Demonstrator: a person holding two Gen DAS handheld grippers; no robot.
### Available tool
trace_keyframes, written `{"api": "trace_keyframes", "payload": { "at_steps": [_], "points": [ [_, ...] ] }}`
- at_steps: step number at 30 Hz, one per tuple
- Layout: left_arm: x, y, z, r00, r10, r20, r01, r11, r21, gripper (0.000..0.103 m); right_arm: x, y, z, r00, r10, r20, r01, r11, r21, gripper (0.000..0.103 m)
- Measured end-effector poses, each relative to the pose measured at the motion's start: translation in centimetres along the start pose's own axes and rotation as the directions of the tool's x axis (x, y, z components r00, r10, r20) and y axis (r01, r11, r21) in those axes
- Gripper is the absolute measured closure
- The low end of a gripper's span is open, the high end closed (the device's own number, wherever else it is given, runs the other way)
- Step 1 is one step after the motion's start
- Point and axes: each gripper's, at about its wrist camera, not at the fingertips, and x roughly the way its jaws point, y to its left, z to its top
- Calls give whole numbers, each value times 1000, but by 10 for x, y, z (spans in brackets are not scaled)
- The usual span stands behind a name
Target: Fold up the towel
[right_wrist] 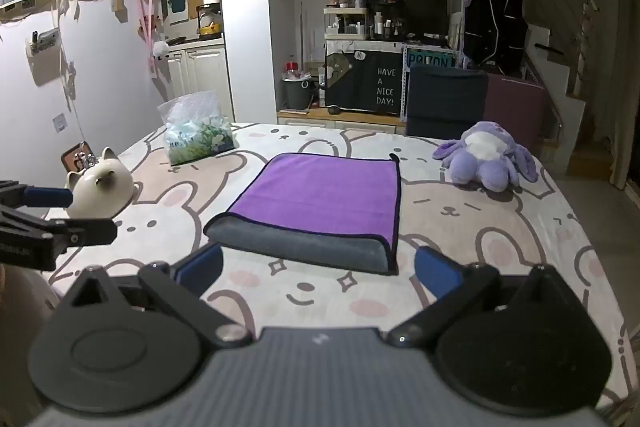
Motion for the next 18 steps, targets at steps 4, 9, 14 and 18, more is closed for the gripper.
{"api": "trace_keyframes", "payload": {
  "at_steps": [4, 9, 14, 18],
  "points": [
    [0, 0, 0, 1000, -2, 0, 2, 1000, -1, 2, 0, 0, 0, 1000, 2, 2, -2, 1000, 0, 0],
    [0, 0, 0, 1000, -2, 0, 2, 1000, -1, 2, 1, 0, 0, 1000, 1, 3, -1, 1000, 2, 0],
    [0, 0, 0, 1000, -1, -1, 1, 1000, -1, 2, 1, 0, 0, 1000, 1, 3, -1, 1000, 1, 0],
    [0, 1, 0, 1000, -3, -1, 3, 1000, 0, 2, 1, 0, 0, 1000, 1, 4, -1, 1000, 1, 0]
  ]
}}
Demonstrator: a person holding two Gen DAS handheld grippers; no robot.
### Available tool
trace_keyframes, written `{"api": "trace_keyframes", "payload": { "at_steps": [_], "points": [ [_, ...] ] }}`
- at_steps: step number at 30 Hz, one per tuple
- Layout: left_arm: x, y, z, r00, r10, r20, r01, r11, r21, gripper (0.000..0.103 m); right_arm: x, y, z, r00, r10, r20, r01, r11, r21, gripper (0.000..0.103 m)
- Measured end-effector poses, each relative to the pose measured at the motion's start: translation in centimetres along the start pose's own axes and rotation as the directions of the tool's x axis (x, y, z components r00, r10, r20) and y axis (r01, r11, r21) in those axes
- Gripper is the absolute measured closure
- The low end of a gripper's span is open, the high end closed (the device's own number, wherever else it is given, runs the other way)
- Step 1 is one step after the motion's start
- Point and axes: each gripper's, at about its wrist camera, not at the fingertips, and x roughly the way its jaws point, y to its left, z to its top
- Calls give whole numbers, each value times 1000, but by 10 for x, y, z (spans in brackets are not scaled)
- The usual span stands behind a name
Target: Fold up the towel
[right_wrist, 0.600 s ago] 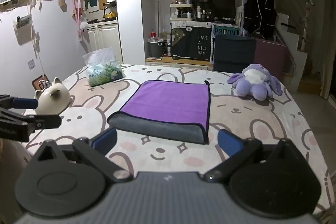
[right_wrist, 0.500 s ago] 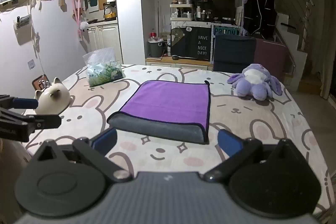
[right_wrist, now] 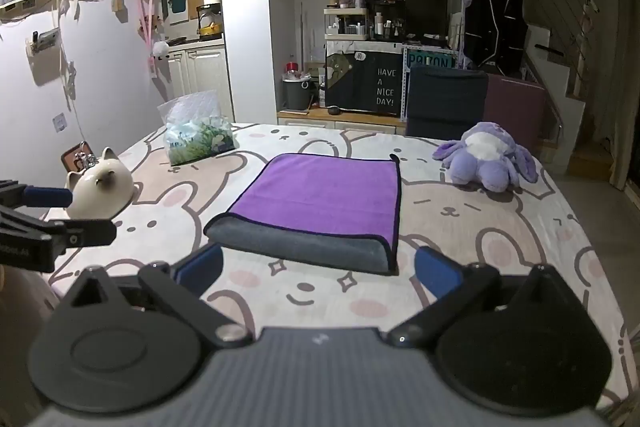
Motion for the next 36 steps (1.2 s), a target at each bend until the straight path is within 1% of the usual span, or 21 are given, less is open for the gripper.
{"api": "trace_keyframes", "payload": {
  "at_steps": [36],
  "points": [
    [0, -1, 0, 1000, 4, 0, -4, 1000, 5, 2, 0, 0, 0, 1000, 9, 3, -9, 1000, 4, 0]
  ]
}}
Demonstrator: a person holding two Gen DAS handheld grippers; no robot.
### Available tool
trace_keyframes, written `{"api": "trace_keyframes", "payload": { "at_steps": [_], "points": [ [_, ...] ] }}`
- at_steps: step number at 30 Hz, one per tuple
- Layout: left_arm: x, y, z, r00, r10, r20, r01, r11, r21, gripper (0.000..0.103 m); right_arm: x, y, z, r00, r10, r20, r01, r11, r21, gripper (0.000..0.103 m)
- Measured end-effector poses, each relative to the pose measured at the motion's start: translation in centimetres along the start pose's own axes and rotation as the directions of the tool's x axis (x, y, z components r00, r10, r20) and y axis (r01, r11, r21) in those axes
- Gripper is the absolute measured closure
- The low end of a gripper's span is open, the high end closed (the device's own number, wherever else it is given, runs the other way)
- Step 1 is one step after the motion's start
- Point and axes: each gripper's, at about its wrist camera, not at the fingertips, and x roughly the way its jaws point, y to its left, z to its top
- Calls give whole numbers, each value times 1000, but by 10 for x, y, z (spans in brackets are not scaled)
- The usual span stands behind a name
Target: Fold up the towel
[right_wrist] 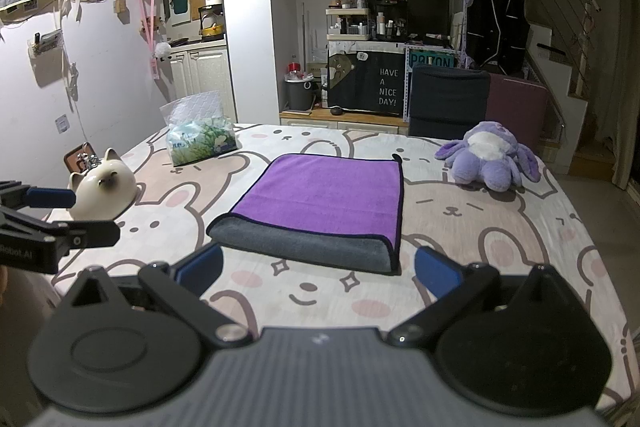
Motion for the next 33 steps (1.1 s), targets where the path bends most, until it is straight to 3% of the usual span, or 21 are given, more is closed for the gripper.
{"api": "trace_keyframes", "payload": {
  "at_steps": [33],
  "points": [
    [0, 0, 0, 1000, 1, 0, -1, 1000, 1, 2, 4, 3, -2, 1000, 4, -6, -4, 1000, -1, 0]
  ]
}}
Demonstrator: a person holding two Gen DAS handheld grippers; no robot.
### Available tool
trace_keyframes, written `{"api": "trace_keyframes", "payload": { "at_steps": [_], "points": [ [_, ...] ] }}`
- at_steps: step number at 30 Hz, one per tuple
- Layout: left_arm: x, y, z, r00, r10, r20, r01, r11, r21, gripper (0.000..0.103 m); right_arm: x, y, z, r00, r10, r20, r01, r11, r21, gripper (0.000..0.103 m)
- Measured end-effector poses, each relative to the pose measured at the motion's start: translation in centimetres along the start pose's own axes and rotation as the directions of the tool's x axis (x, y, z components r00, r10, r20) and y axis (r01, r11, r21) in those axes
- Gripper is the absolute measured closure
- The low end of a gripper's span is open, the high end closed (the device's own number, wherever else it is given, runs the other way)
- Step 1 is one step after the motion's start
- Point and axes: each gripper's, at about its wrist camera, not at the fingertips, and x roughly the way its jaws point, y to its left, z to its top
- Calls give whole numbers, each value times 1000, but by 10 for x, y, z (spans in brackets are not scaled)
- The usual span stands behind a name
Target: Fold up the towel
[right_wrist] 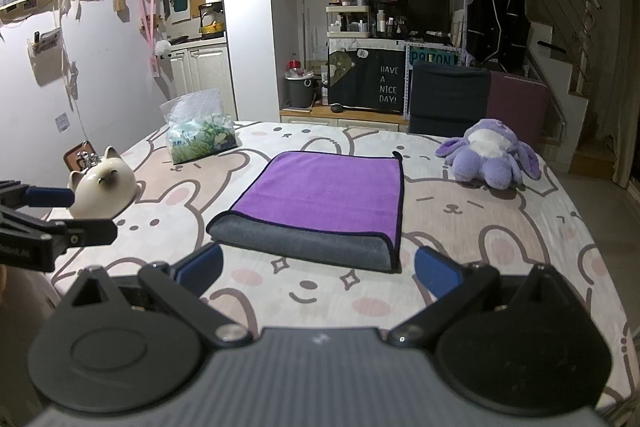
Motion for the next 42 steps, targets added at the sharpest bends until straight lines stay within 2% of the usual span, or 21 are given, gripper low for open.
{"api": "trace_keyframes", "payload": {
  "at_steps": [18, 32, 42],
  "points": [
    [-3, -4, 4, 1000, 2, 23, -3, 1000, 23, 1, -4, -7, 3, 1000, 21, 8, -21, 1000, 21, 0],
    [5, -1, 37, 996, -21, 84, 15, 997, 75, 0, -3, -15, 13, 999, 12, 51, -13, 1000, 20, 0],
    [22, 7, 63, 992, -33, 122, 23, 996, 83, 0, 3, -16, 28, 995, -9, 102, 13, 999, -37, 0]
  ]
}}
